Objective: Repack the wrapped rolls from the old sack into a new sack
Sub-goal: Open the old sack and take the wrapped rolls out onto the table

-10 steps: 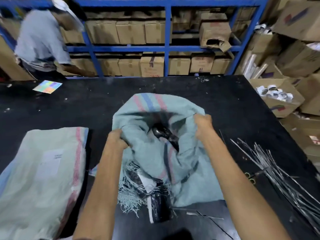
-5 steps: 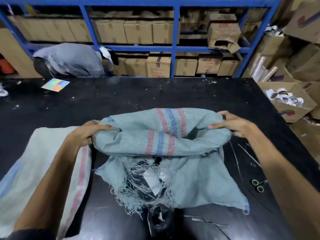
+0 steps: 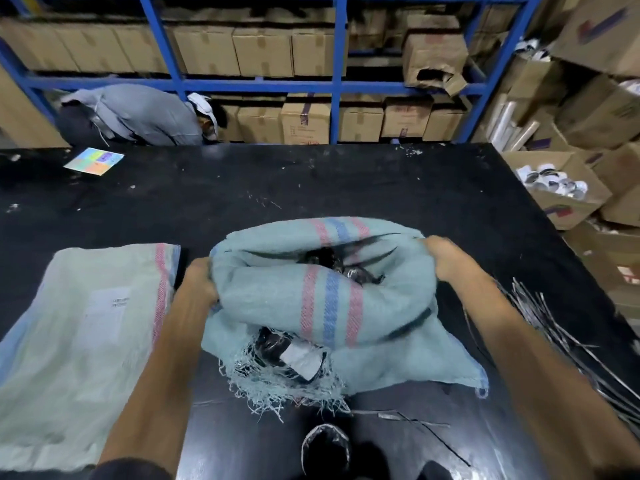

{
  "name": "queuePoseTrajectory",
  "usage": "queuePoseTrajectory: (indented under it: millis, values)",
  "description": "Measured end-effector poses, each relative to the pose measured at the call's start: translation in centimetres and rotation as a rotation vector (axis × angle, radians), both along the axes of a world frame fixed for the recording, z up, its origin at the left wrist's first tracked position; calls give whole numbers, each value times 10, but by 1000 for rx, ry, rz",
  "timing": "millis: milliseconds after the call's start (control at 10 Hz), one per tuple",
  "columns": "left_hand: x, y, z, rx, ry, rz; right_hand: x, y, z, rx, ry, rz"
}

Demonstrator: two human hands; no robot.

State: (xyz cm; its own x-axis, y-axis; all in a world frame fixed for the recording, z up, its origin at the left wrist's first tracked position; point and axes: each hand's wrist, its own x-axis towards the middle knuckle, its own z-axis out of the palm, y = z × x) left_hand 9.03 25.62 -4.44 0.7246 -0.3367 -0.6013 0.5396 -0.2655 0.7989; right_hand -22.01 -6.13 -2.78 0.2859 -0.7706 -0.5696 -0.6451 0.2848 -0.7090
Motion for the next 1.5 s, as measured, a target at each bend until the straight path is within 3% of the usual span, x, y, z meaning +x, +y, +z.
queuePoseTrajectory:
  millis: [100,200,300,400,500,600,700,900,1000,1100,1200,1300,1500]
  values:
    - [48,31,-33,93,241,-31,-32,-12,-2,97,-9,63]
    - [37,31,-17,74,108,46,-22,-5,-4,74,-95,2]
    - [-14,5,1,508,-821,-110,2,32,3,-798,304,181]
    - [-73,-27,7,386,-1443,-500,32,82,4,-1213,92,462]
    - [-97,-44,-15,438,-1149,-1019,42,97,-28,-822,302,845]
    - [-98,-32,-31,539,-1007,-1080,22,95,-54,-569,459,1021]
    - [-91,-21,-27,425,-1022,-980,13,92,-50,-550,457,997]
    - [-79,-24,48,317,-855,-899,23,88,33,-466,386,1003]
    - [-75,-15,66,400,-800,-1086,18,103,58,-407,426,1062]
    - [-82,1,56,612,-659,-1346,9,125,49,-332,514,1120]
    - [-107,18,31,846,-494,-1562,-5,153,18,-305,637,1150]
    - [-138,36,-9,1013,-531,-1656,-25,179,-24,-292,731,1101]
    - [-159,63,-49,1062,-651,-1335,-52,200,-71,-384,689,864]
